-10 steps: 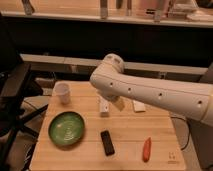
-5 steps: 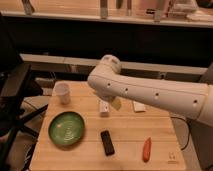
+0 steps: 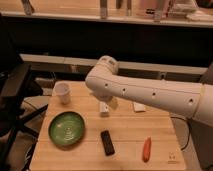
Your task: Drag the ceramic bowl in a circle
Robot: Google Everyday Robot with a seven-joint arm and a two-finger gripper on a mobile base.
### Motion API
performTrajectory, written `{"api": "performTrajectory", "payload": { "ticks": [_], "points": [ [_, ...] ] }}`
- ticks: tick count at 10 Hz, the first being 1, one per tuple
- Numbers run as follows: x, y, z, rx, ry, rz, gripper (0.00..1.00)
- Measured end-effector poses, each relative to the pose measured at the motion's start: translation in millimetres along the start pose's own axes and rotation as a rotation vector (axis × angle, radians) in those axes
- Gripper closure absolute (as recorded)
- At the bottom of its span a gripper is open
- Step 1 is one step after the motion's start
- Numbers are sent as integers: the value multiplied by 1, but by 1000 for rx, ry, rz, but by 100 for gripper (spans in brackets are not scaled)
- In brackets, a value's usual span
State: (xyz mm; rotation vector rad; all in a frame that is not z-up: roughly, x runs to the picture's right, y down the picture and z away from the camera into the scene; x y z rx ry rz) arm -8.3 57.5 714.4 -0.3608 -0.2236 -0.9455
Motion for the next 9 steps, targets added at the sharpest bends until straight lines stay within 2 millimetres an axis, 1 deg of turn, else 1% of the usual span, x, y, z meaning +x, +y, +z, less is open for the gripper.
{"api": "performTrajectory", "payload": {
  "ticks": [2,6,9],
  "points": [
    [-7,-5,3,6,-10,-38,20],
    [-14,-10,6,21,-23,-67,20],
    [-21,-13,12,24,-38,-98,20]
  ]
}}
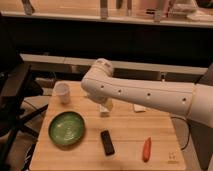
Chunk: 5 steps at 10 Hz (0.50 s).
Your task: Drag the ceramic bowl in a circle
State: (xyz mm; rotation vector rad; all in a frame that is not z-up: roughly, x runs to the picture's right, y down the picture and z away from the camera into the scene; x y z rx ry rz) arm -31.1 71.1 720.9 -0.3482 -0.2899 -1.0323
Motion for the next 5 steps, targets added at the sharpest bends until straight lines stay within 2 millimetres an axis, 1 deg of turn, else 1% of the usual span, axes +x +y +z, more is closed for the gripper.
{"api": "performTrajectory", "payload": {
  "ticks": [5],
  "points": [
    [-6,-3,7,9,-25,-38,20]
  ]
}}
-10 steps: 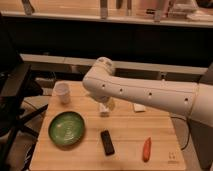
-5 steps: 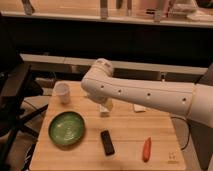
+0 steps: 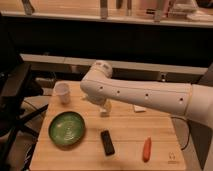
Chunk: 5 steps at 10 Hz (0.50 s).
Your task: Drag the ceramic bowl in a circle
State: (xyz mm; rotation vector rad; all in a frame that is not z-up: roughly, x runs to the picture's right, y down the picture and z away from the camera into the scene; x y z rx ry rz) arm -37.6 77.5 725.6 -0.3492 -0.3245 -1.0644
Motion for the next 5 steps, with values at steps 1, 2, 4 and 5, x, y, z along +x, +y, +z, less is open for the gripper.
{"api": "performTrajectory", "payload": {
  "ticks": [1,2,4,5],
  "points": [
    [-2,0,2,2,-4,-14,20],
    [-4,-2,4,2,-6,-32,20],
    [-11,-8,8,4,-17,-76,20],
    [-13,-9,10,4,-22,-92,20]
  ]
}}
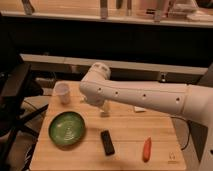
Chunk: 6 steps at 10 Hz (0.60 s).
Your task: Drag the ceramic bowl in a circle
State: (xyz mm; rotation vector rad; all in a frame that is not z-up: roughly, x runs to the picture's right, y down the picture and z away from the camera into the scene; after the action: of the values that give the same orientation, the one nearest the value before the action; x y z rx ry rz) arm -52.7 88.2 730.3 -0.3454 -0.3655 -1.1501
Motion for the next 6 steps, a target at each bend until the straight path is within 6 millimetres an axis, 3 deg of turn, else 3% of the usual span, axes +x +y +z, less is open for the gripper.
{"api": "performTrajectory", "payload": {
  "ticks": [6],
  "points": [
    [-14,-5,13,-7,-27,-103,20]
  ]
}}
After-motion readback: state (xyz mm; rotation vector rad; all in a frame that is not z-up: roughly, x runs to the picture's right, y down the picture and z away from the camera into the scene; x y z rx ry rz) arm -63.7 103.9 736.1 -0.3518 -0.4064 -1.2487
